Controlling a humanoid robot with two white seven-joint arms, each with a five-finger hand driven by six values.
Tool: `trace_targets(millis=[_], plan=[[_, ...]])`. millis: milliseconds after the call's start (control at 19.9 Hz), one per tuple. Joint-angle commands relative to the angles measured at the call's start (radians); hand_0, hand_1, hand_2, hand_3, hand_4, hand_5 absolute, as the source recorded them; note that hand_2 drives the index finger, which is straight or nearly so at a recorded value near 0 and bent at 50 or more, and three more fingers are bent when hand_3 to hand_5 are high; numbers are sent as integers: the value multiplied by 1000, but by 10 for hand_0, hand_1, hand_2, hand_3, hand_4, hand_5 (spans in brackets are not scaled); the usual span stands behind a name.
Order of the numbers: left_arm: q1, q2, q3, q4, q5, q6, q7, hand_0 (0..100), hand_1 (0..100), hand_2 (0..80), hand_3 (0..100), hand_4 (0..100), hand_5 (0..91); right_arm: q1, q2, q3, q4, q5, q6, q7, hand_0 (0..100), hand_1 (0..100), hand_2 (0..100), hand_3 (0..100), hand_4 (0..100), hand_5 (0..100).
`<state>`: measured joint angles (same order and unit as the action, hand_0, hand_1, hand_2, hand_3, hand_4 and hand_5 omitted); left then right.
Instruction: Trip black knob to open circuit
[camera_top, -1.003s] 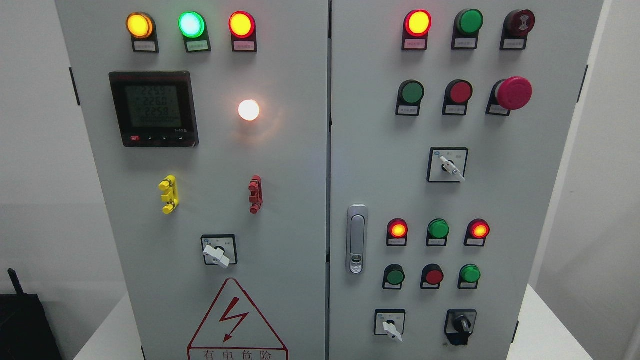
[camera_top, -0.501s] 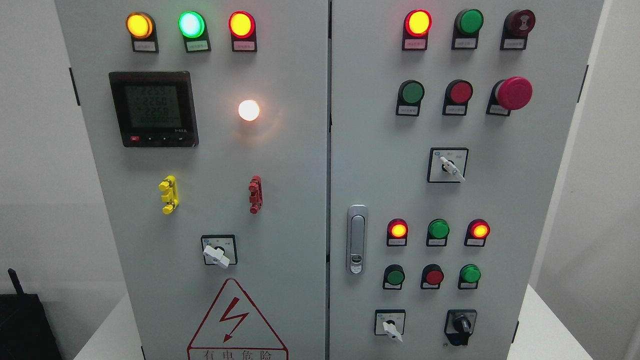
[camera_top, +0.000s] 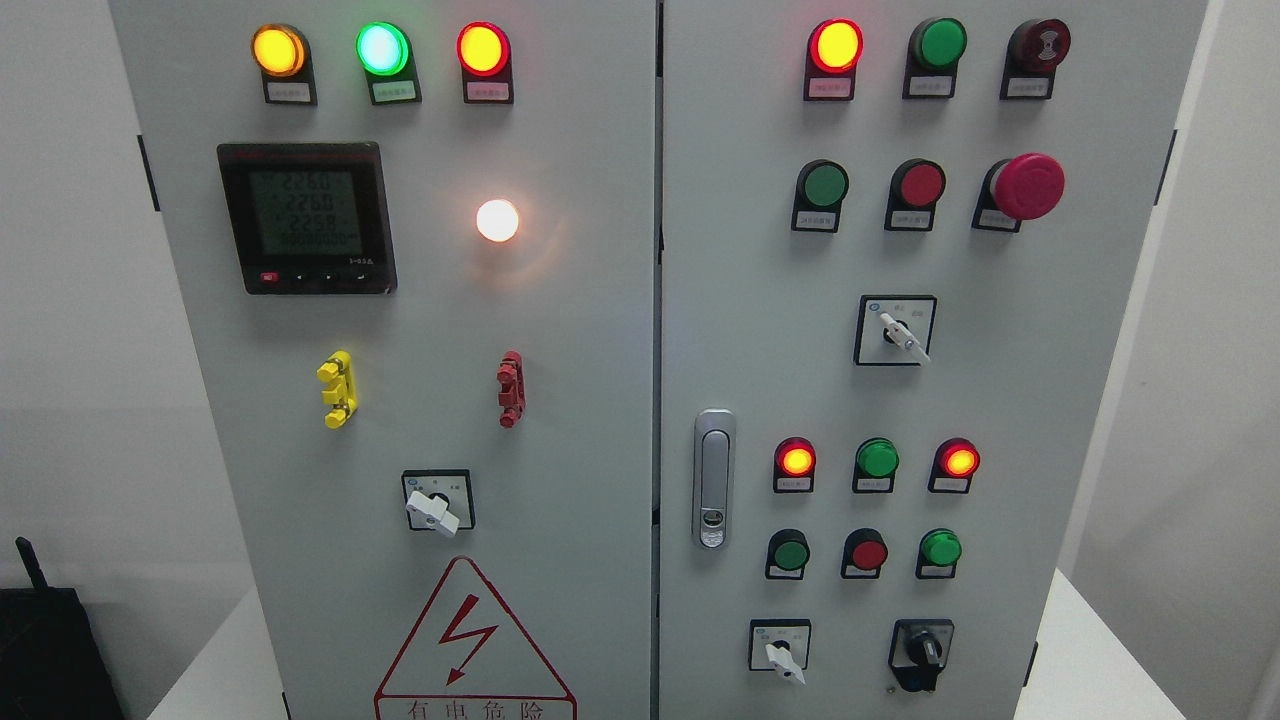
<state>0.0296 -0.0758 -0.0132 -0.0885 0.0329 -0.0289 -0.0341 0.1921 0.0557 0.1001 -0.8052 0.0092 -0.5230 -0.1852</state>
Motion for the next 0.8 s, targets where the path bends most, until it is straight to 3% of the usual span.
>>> trace_targets(millis=[0,752], plan=[[-2,-1,1,1,2,1,0,120,389,0,0,0,0,4,4,3,-70,-3,-20,-7,757,883,0,987,853,713],[0,-1,1,1,2,1,0,120,389,0,0,0,0,82,4,15,-377,-46,-28,-5,842,903,0,1000,897,765]])
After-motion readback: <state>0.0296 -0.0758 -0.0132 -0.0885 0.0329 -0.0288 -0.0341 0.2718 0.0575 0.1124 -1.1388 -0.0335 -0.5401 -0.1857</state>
